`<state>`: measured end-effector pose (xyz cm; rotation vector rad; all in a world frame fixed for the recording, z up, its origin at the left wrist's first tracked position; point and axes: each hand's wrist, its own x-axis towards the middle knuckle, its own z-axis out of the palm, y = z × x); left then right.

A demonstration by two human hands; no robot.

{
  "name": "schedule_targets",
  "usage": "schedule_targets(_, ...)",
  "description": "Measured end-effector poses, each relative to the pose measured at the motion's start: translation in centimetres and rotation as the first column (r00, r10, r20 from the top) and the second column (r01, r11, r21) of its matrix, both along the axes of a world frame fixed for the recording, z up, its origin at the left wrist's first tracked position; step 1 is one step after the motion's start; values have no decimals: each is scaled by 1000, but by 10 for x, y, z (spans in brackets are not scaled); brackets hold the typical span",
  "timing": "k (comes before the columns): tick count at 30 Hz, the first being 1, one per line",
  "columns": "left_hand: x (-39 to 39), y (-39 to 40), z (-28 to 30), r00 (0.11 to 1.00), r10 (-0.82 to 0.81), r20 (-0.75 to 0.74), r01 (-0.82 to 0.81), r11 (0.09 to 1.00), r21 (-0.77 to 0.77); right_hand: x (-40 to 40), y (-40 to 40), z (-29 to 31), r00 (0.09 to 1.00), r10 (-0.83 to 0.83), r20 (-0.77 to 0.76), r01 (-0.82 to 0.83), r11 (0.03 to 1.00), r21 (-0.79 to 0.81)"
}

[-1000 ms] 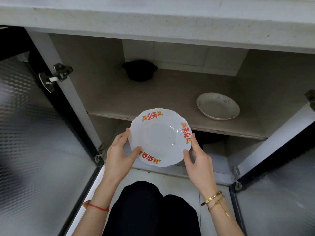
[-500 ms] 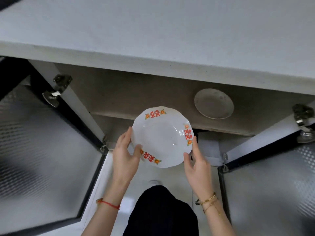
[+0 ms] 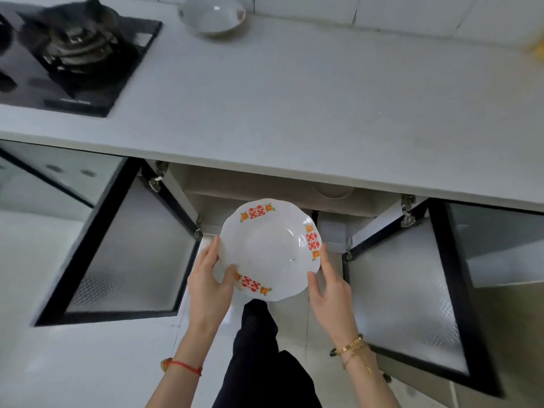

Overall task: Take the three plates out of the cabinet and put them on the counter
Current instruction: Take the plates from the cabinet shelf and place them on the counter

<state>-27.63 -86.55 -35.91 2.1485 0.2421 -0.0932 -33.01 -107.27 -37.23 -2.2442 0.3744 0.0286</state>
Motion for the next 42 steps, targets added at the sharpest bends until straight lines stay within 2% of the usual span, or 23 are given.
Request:
schedule_targets(8,-23,6,123,996,-23,88,23,1000,1,-24,4,124,993,-29,115,26,999,29)
schedule_targets(18,23,4,181,981,-68,179,76,997,-35,18,-3,181,974,-41,223,30,998,54)
schedule_targets(27,153,-13,191,970,-105,220,122,991,-63,140,-20,188,968,-69,243,64,998,30)
schedule_targets(35,281,-28,204,954,-147,259,160,987,-29,260,-32,202,957,-105,271,104,994,16)
schedule_targets(42,371,-50,211,953,-181,242,193,981,-26,349,-54,206,952,-117,281,132,991,-36)
